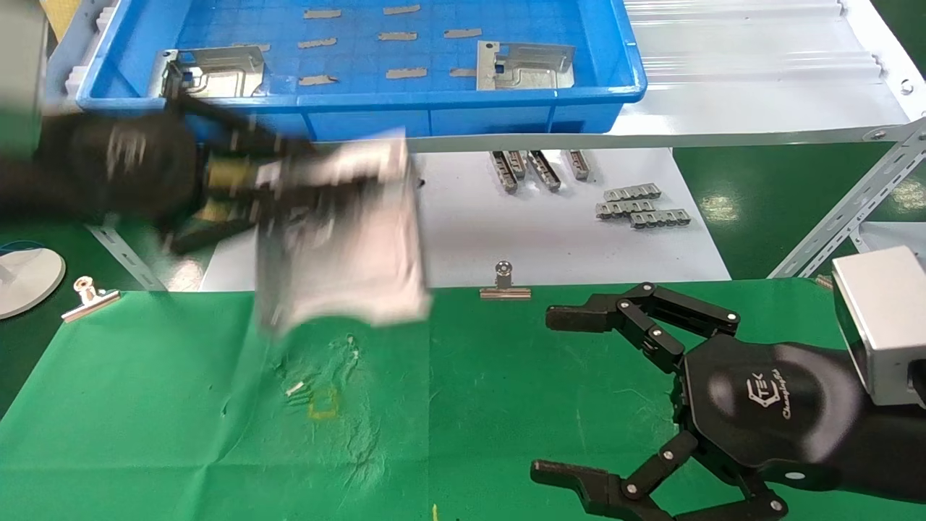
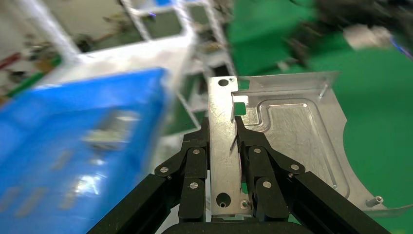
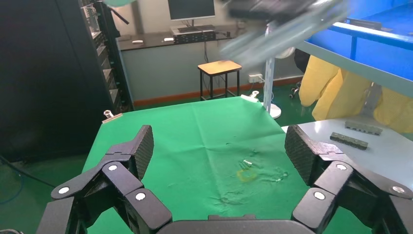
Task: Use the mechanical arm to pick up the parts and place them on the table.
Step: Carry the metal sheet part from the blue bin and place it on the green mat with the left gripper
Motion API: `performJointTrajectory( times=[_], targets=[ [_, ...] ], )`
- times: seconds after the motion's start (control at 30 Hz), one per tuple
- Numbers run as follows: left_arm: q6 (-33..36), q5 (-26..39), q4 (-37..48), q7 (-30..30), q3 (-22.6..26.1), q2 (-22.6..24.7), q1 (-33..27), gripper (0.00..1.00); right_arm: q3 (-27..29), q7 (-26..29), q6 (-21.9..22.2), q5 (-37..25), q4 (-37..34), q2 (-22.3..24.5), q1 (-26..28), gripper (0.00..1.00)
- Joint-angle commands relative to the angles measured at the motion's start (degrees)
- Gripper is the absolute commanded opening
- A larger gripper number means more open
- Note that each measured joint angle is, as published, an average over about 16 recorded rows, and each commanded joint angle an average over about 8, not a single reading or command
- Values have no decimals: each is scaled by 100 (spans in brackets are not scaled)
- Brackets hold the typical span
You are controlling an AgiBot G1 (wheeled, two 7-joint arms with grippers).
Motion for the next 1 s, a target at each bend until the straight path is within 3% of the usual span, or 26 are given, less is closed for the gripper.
performJointTrajectory(
  times=[0.03,0.33,0.53,0.77,0.83,1.0],
  targets=[
    [166,-116,-353,243,128,-244,219,0,0,0,0,0,0,0,0,100],
    [-586,593,-236,1707,660,-211,945,0,-1,0,0,1,0,0,0,100],
    [-944,798,214,2135,744,14,1134,0,-1,-1,1,1,0,1,0,100],
    [-707,1023,671,2352,926,209,1143,1,-2,-1,1,1,0,1,0,100],
    [-640,1067,811,2424,961,248,1131,11,-2,-1,1,1,0,1,1,100],
    [-628,1140,1174,2601,1007,373,1101,73,-3,-1,1,2,0,1,1,100]
  ],
)
